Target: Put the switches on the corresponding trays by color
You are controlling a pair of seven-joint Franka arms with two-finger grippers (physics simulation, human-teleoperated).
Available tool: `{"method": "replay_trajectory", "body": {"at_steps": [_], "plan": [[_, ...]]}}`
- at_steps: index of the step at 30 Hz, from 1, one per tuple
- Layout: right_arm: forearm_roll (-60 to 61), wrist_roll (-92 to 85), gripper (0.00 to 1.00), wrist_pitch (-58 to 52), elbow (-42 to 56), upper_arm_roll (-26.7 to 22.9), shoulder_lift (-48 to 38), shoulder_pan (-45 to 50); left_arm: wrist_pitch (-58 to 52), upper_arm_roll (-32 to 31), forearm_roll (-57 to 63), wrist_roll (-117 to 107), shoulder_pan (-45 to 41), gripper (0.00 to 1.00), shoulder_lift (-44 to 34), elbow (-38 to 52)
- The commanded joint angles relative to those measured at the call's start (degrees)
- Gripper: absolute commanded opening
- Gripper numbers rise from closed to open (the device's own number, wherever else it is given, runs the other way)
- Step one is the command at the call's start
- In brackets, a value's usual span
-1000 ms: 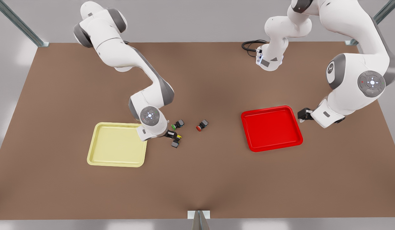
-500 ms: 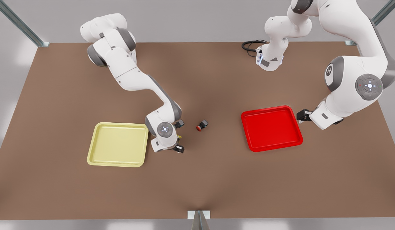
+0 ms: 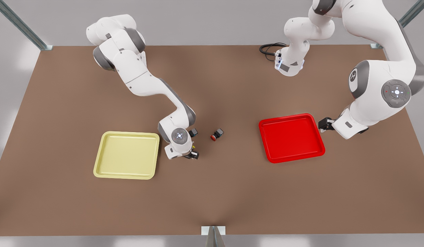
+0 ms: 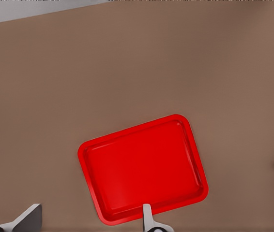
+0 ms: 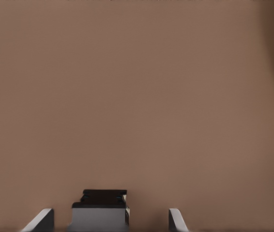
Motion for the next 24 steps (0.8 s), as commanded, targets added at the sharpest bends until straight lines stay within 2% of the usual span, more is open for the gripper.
{"method": "replay_trajectory", "body": {"at_steps": [1,2,15,20,24], "plan": [[0.00,-0.02,0.62,0.01,0.00,0.00,0.00,0.00,-0.01,0.00,0.01,-0.01,0.00,1.00,0.00,0.00],[-0.09,-0.02,0.59,0.09,0.00,0.00,0.00,0.00,-0.01,0.00,0.01,0.08,0.00,1.00,0.00,0.00],[0.18,-0.02,0.57,0.62,0.00,0.00,0.36,0.26,-0.01,0.00,0.01,0.17,0.00,1.00,0.08,0.00],[0.18,-0.02,0.51,0.53,0.18,0.00,0.44,0.26,-0.01,0.00,0.01,0.17,0.09,1.00,0.08,0.00],[0.18,0.16,0.51,0.62,0.09,0.09,0.44,0.35,-0.01,0.00,0.01,0.17,0.09,1.00,0.00,0.00]]}}
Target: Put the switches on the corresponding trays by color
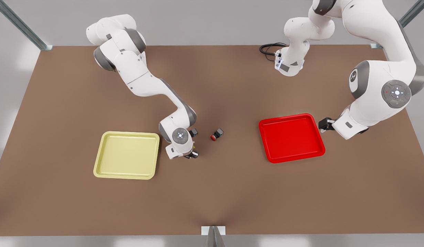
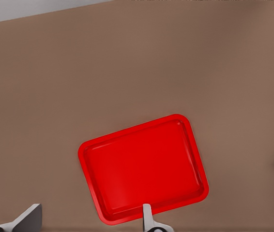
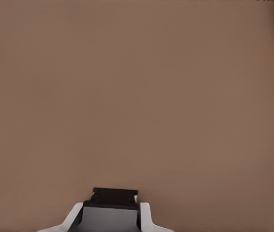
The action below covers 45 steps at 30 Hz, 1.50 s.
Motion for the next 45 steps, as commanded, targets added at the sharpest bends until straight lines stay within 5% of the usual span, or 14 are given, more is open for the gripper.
{"method": "replay_trajectory", "body": {"at_steps": [1,16,21,24,25,26,31,37,39,41,45], "plan": [[-0.02,0.01,0.50,-0.05,0.00,0.00,0.00,0.00,0.00,0.00,0.00,0.00,0.00,1.00,0.01,0.00],[1.39,-13.86,0.50,-1.10,-4.04,-0.26,-5.97,-6.15,0.00,-0.53,-0.18,0.09,-0.61,1.00,0.27,0.00],[1.74,-36.37,0.50,-0.49,-13.71,-1.93,-13.19,-16.87,0.62,-2.11,-0.09,-0.62,-15.73,1.00,8.70,5.89],[1.74,-43.32,0.52,3.37,-18.54,-2.90,-13.98,-20.04,2.80,-7.56,-0.35,-0.44,-16.87,1.00,12.93,7.74],[1.74,-43.32,0.66,4.52,-19.60,-2.90,-13.98,-20.04,3.86,-8.26,-0.35,-0.79,-17.14,1.00,13.98,7.74],[1.74,-43.32,0.97,4.52,-19.86,-2.90,-13.98,-20.04,5.97,-8.53,-0.35,-0.79,-19.07,1.00,15.21,7.21],[1.74,-43.41,1.00,3.99,-19.69,-2.90,-14.59,-20.04,15.29,-8.53,-0.71,-1.76,-24.52,1.00,18.82,3.25],[1.74,-46.22,1.00,-21.49,-12.66,-2.90,-37.70,-20.48,22.76,-8.53,-0.62,-6.33,-30.14,1.00,20.49,-3.78],[1.91,-58.60,1.00,-35.02,-1.85,-2.99,-39.11,-25.48,25.66,-8.53,-0.53,-6.42,-30.59,1.00,20.49,-7.03],[4.11,-65.38,1.00,-40.39,2.81,-7.73,-39.73,-28.65,27.95,-8.53,-0.53,-6.42,-30.59,1.00,21.01,-9.05],[6.66,-65.38,1.00,-44.17,6.68,-7.29,-39.29,-31.11,30.85,-8.53,-0.44,-6.42,-30.59,1.00,24.35,-8.96]]}}
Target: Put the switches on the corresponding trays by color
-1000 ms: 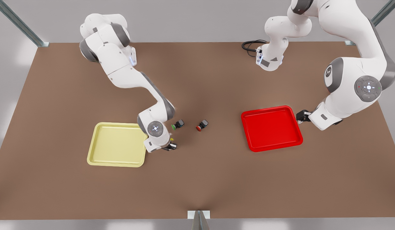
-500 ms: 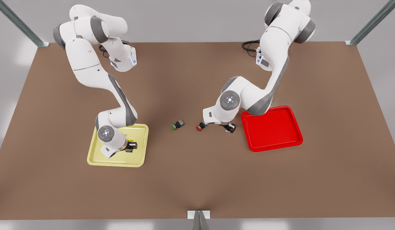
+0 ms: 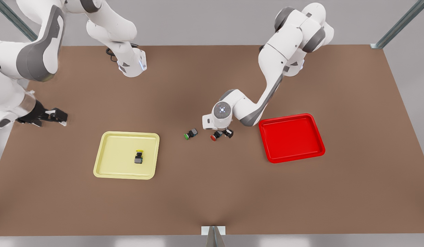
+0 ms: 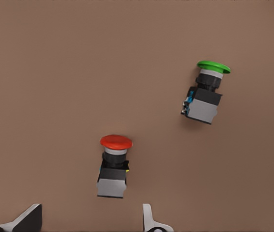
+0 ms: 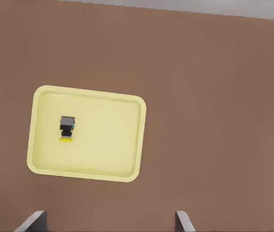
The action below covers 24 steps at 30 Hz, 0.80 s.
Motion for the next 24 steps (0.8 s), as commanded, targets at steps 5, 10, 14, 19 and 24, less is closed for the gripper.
{"method": "replay_trajectory", "body": {"at_steps": [5,10,14,19,24], "plan": [[0.21,-0.02,1.00,0.25,0.14,-0.04,0.72,0.18,2.78,0.10,0.60,-0.90,-1.14,1.00,3.42,0.27],[0.56,-0.37,1.00,4.47,0.14,-0.05,3.98,-0.70,3.57,0.45,0.86,-0.81,-1.23,1.00,5.01,0.18],[0.65,-0.02,1.00,3.68,1.19,0.40,2.92,0.18,3.66,0.54,0.95,-0.81,-1.32,1.00,6.68,0.35],[0.74,-0.02,1.00,3.24,1.28,0.40,2.48,0.00,4.45,0.46,3.24,-1.86,-1.41,0.87,7.21,0.44],[0.74,-0.02,1.00,3.24,1.28,0.48,2.66,0.18,4.80,0.45,3.24,-2.13,-1.41,0.69,7.21,0.53]]}}
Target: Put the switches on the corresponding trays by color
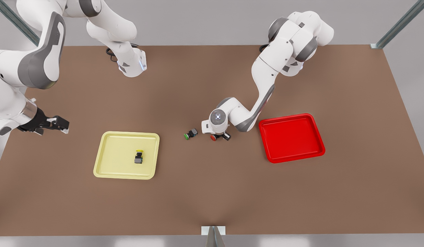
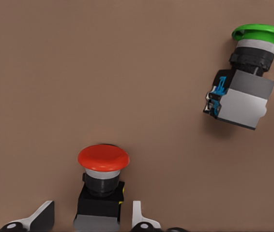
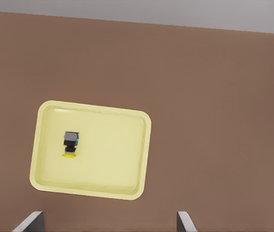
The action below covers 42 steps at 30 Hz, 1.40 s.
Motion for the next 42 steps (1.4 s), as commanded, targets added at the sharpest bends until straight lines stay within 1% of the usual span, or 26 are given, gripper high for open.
{"method": "replay_trajectory", "body": {"at_steps": [1,3,6,8,13,17,20,29,42], "plan": [[0.00,0.00,1.00,0.00,0.00,-0.04,-0.01,-0.13,0.00,0.00,0.17,-0.26,0.00,0.68,0.01,0.00],[0.00,0.00,1.00,0.00,0.00,-0.04,-0.01,-0.04,0.00,0.00,0.17,-0.35,0.00,0.65,0.01,0.00],[0.00,0.00,1.00,0.18,0.00,-0.04,0.25,-0.13,0.09,0.00,0.08,-0.35,0.00,0.64,0.27,0.09],[0.00,0.00,1.00,0.09,0.00,-0.04,0.17,-0.04,0.18,0.00,0.08,-0.35,0.00,0.61,0.36,0.09],[-0.09,0.00,1.00,0.09,0.00,-0.04,0.08,-0.22,0.18,0.00,0.17,-0.26,0.00,0.61,0.36,0.18],[-0.09,0.00,1.00,0.00,0.00,-0.04,0.08,-0.31,0.18,0.00,0.17,-0.26,0.00,0.57,0.45,0.18],[-0.09,0.00,1.00,0.00,0.00,-0.04,0.08,-0.22,0.18,0.00,0.08,-0.35,0.00,0.57,0.97,1.06],[-0.09,0.00,1.00,0.00,0.00,-0.04,0.08,-0.13,0.18,0.00,0.08,-0.43,0.00,0.51,0.97,1.06],[0.00,0.00,1.00,0.00,0.00,-0.04,-0.01,-0.31,1.14,0.00,0.08,-0.79,0.00,0.51,1.15,1.06]]}}
